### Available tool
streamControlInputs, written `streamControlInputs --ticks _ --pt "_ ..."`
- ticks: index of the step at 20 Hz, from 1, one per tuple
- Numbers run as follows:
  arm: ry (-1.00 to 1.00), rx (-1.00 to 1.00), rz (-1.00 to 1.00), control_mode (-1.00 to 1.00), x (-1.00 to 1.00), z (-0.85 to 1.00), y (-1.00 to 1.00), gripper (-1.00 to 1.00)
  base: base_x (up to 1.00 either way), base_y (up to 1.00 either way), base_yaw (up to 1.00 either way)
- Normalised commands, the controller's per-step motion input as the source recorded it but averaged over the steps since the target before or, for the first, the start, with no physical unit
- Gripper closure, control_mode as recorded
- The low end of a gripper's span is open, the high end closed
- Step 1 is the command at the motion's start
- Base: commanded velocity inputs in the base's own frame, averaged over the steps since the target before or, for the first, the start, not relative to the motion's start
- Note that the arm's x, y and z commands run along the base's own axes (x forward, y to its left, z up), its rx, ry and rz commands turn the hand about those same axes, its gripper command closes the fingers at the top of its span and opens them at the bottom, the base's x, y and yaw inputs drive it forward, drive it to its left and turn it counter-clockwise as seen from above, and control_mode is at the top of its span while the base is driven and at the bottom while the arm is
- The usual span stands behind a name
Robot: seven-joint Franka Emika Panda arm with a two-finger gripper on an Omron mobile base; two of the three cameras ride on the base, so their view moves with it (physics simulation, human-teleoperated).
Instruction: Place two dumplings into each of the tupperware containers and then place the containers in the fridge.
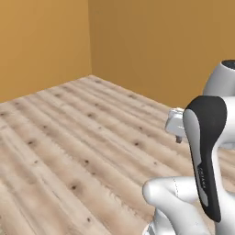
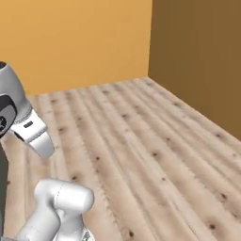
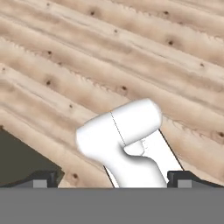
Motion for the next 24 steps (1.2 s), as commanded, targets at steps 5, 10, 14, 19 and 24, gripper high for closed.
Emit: streamControlInputs --ticks 5,10,14,19,24 --pt "0.00 0.00 0.00 1.00 0.00 0.00 0.00 -1.00 1.00 0.00 0.59" --pt "0.00 0.00 0.00 1.00 0.00 0.00 0.00 -1.00 1.00 0.00 0.60" --pt "0.00 0.00 0.00 1.00 0.00 0.00 0.00 -1.00 1.00 -0.06 0.32" --pt "0.00 0.00 0.00 1.00 0.00 0.00 0.00 -1.00 1.00 -0.02 0.17" --pt "0.00 0.00 0.00 1.00 0.00 0.00 0.00 -1.00 1.00 -0.05 0.08"
